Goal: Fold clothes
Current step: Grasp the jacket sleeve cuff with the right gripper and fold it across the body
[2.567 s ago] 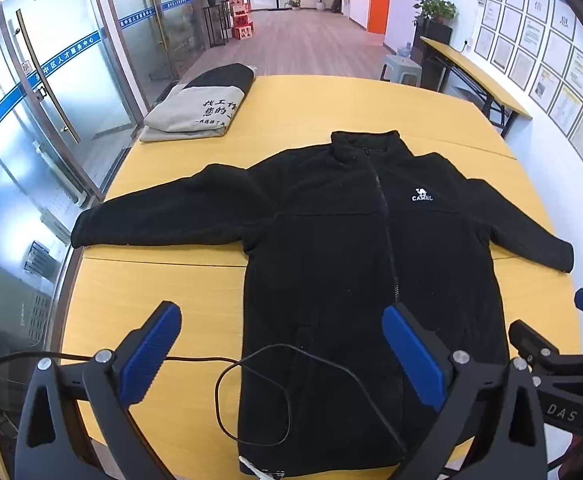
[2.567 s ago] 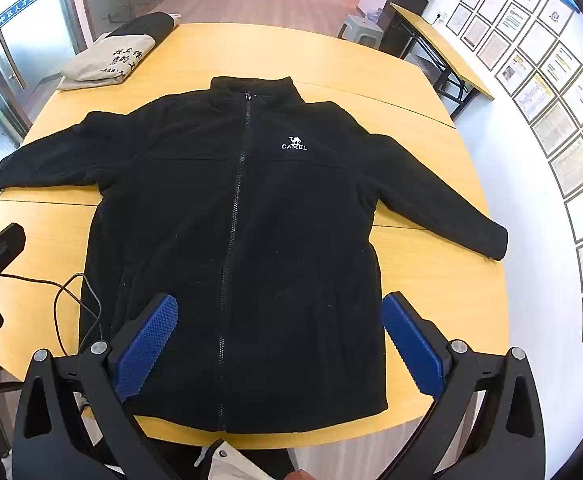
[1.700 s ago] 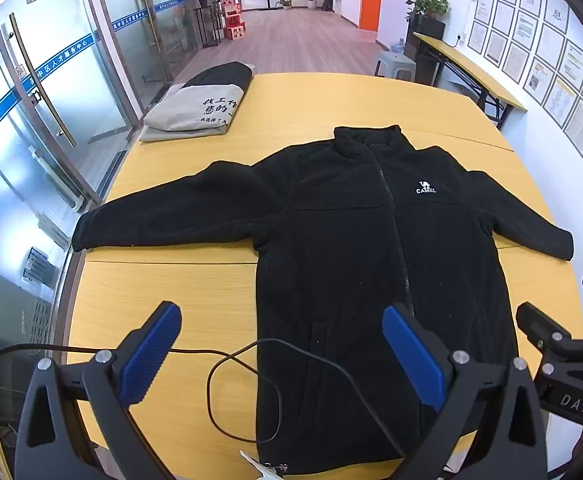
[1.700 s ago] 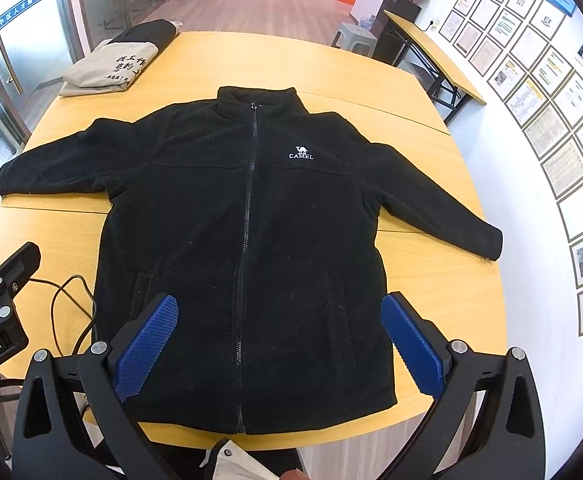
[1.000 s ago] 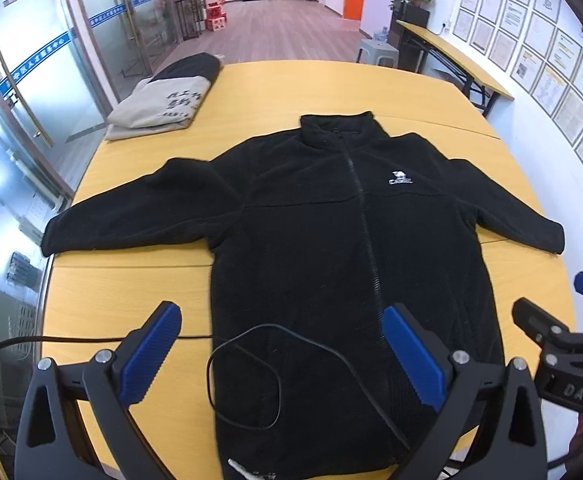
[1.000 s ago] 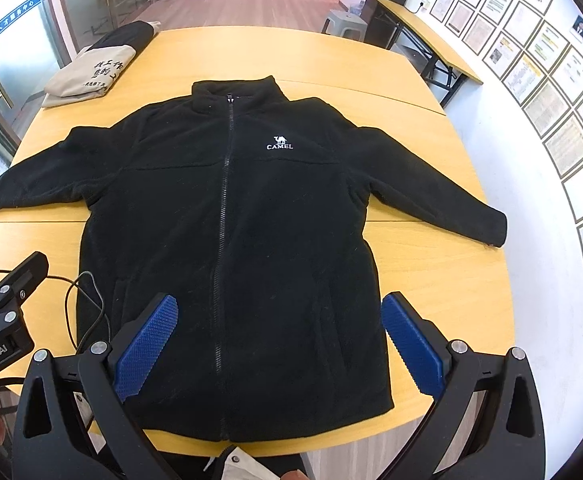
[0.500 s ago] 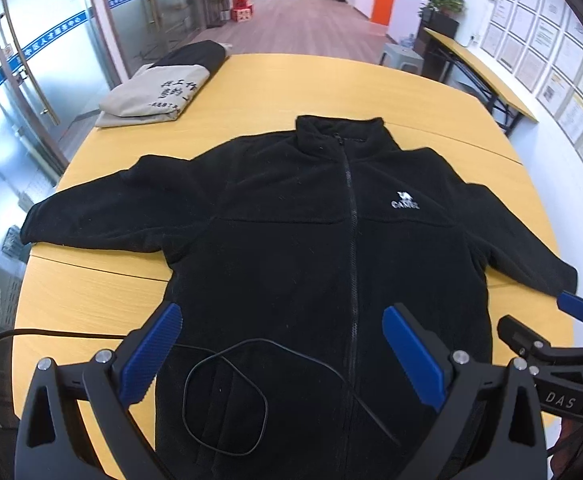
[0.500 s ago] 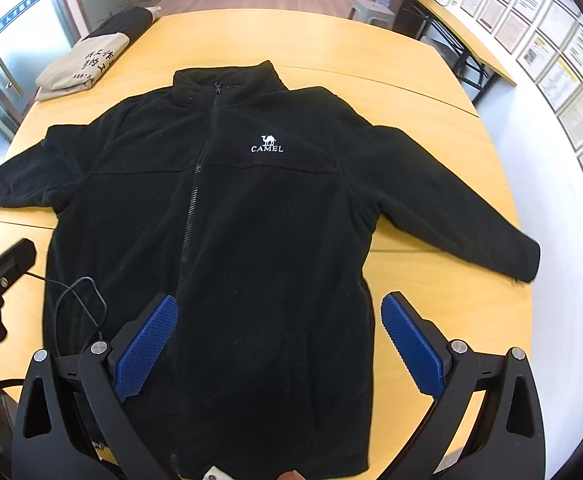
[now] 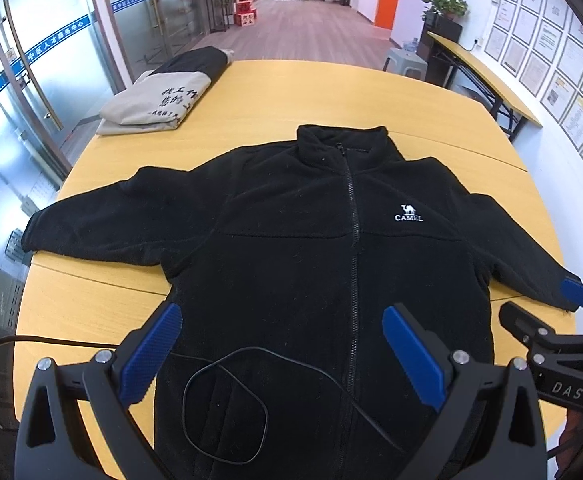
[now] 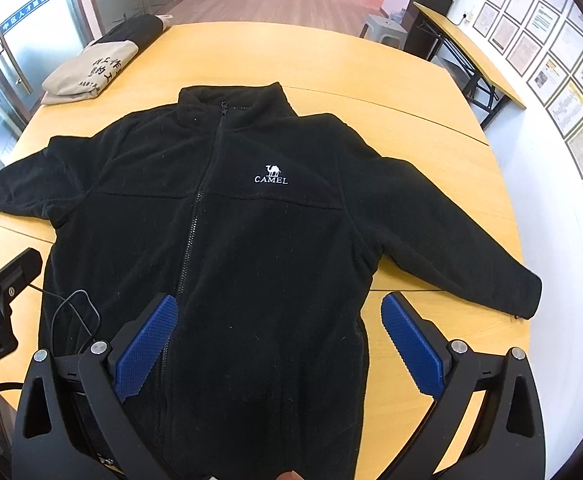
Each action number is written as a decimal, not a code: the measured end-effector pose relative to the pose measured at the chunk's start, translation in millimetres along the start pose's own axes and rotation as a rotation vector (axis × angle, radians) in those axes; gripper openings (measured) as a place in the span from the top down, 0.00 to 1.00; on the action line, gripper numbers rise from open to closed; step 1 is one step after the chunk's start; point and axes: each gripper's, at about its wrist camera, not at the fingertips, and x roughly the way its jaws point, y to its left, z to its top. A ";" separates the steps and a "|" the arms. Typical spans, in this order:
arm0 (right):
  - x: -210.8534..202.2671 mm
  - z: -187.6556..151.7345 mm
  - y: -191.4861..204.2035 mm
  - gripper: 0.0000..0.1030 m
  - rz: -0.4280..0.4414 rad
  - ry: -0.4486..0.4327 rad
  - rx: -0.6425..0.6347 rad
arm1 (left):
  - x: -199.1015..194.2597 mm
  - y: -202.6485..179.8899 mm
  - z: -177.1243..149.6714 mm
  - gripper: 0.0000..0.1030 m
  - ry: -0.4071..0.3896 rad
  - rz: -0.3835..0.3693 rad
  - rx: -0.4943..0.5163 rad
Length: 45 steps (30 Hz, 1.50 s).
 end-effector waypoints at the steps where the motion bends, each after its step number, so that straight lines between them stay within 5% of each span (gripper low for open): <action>1: 0.0 -1.4 -1.6 0.00 0.012 -0.002 0.013 | 0.2 -1.4 0.1 0.00 -0.003 -0.007 0.010; 7: 11.4 -20.1 -52.3 0.00 0.102 -0.049 0.194 | 20.6 -26.5 2.6 0.00 0.002 -0.056 0.103; 14: 69.3 -79.2 -254.7 0.00 0.106 -0.110 0.648 | 72.0 -92.1 11.1 0.00 0.021 -0.132 0.214; 17: 80.8 -103.4 -334.1 0.00 0.119 -0.211 0.759 | 96.5 -132.4 20.5 0.00 0.020 -0.176 0.263; 23: 118.4 -147.6 -447.6 0.01 0.137 -0.294 1.002 | 147.8 -224.8 49.8 0.00 0.004 -0.255 0.399; 27: 154.2 -157.9 -476.5 0.22 0.092 -0.236 1.027 | 180.6 -284.3 69.3 0.00 -0.003 -0.281 0.505; 33: 169.3 -159.3 -504.2 0.37 0.015 -0.260 1.037 | 223.4 -340.7 75.3 0.00 0.038 -0.312 0.635; 35: 170.7 -159.8 -506.8 0.49 -0.003 -0.275 1.048 | 236.9 -355.6 74.6 0.00 0.058 -0.322 0.675; 37: 173.3 -161.8 -510.1 0.77 -0.010 -0.278 1.068 | 250.4 -370.5 73.8 0.00 0.078 -0.333 0.714; 38: 175.3 -163.4 -512.3 0.81 -0.010 -0.277 1.077 | 257.6 -376.1 72.3 0.00 0.092 -0.337 0.730; 42: 174.3 -164.3 -509.2 0.91 0.017 -0.284 1.089 | 271.6 -379.1 61.3 0.00 0.085 -0.361 0.745; 45: 145.1 -151.1 -499.2 0.92 0.004 -0.370 1.056 | 270.2 -374.9 60.1 0.00 0.083 -0.375 0.735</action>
